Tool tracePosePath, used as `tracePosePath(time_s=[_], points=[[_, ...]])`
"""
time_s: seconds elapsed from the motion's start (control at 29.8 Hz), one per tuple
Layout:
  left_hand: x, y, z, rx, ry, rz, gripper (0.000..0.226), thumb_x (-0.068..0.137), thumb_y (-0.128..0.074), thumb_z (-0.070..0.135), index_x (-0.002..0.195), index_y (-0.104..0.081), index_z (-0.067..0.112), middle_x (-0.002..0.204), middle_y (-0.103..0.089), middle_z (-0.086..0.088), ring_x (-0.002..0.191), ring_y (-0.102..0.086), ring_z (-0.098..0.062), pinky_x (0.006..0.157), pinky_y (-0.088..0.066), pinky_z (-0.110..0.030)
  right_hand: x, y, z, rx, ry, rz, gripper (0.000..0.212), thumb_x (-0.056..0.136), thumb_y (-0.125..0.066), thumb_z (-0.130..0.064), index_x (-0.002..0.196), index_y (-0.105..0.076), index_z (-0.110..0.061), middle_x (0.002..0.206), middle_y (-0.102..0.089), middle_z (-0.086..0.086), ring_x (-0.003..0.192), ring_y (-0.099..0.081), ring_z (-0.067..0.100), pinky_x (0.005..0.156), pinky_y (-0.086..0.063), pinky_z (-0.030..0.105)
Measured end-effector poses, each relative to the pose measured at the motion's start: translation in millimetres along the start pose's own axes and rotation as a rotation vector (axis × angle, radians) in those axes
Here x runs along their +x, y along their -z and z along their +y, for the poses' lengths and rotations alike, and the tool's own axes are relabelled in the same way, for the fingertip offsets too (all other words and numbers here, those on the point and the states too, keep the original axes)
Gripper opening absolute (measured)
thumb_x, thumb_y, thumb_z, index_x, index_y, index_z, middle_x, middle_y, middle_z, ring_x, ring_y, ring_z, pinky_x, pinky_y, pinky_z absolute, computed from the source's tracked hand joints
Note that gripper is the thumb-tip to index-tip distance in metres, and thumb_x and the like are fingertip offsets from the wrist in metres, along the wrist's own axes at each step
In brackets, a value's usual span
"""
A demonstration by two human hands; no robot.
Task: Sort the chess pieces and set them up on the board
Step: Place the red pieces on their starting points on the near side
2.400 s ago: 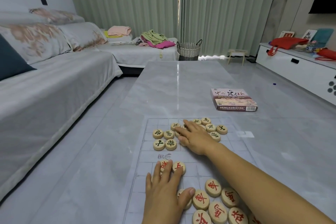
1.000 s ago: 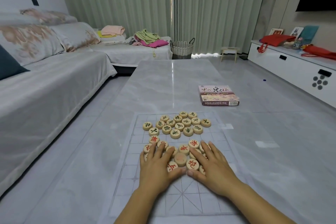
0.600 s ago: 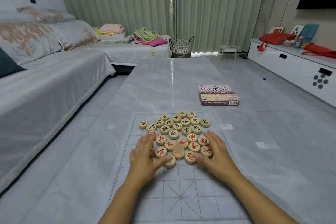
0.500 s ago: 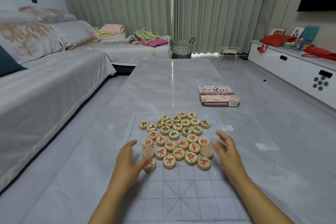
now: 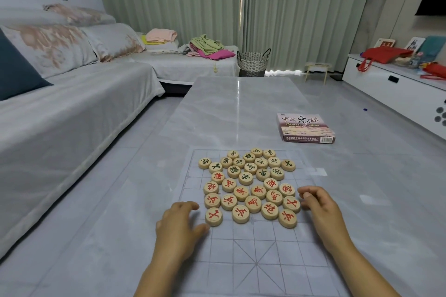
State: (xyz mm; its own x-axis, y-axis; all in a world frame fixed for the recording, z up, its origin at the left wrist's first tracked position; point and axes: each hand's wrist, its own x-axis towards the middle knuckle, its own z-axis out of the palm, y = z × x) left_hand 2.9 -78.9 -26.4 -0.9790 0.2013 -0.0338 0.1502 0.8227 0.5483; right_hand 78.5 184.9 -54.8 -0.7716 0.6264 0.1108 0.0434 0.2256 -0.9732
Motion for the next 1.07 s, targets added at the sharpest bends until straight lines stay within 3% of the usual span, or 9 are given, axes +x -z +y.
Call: tracePosePath(time_s=[0.34,0.54,0.81,1.01,1.07], points=[[3,-7,-3,0.095,-0.063,0.003,0.051,0.083,-0.059,0.045,0.131,-0.046,0.033,0.141,-0.040,0.006,0.129,-0.035,-0.015,0.106,-0.028,-0.031,-1,-1,0,-0.008,0.024,0.011,0.022,0.093,-0.046,-0.007,0.085,-0.060,-0.023,0.095,-0.063,-0.003,0.082,-0.057,0.018,0.067,-0.044,0.024],[4,-11,-2,0.137,-0.098,-0.009,0.056,0.081,-0.059,0.051,0.132,-0.043,0.035,0.141,-0.039,0.006,0.129,-0.033,-0.016,0.105,-0.027,-0.031,0,0,1,-0.006,0.024,0.016,0.022,0.093,-0.046,-0.009,0.085,-0.061,-0.023,0.095,-0.063,-0.004,0.087,-0.057,0.019,0.076,-0.044,0.031],[4,-14,0,0.176,-0.131,0.003,0.052,0.083,-0.055,0.054,0.131,-0.043,0.038,0.140,-0.037,0.006,0.130,-0.031,-0.016,0.105,-0.025,-0.031,2,-1,2,-0.018,0.023,0.014,0.023,0.094,-0.045,-0.008,0.085,-0.061,-0.022,0.094,-0.064,-0.003,0.087,-0.058,0.017,0.074,-0.045,0.028],[4,-15,0,0.181,-0.134,-0.010,0.047,0.087,-0.050,0.049,0.132,-0.042,0.037,0.144,-0.036,0.005,0.132,-0.030,-0.017,0.107,-0.026,-0.034,3,0,3,0.064,0.010,0.058,0.026,0.095,-0.041,-0.006,0.086,-0.061,-0.020,0.092,-0.064,0.001,0.085,-0.058,0.017,0.062,-0.048,0.007],[5,-15,-1,0.182,-0.134,-0.014,0.047,0.088,-0.050,0.049,0.133,-0.042,0.037,0.144,-0.036,0.006,0.132,-0.030,-0.016,0.107,-0.026,-0.033,3,0,2,0.067,0.010,0.059,0.025,0.095,-0.041,-0.006,0.087,-0.060,-0.019,0.092,-0.064,0.001,0.084,-0.058,0.015,0.064,-0.049,0.010]])
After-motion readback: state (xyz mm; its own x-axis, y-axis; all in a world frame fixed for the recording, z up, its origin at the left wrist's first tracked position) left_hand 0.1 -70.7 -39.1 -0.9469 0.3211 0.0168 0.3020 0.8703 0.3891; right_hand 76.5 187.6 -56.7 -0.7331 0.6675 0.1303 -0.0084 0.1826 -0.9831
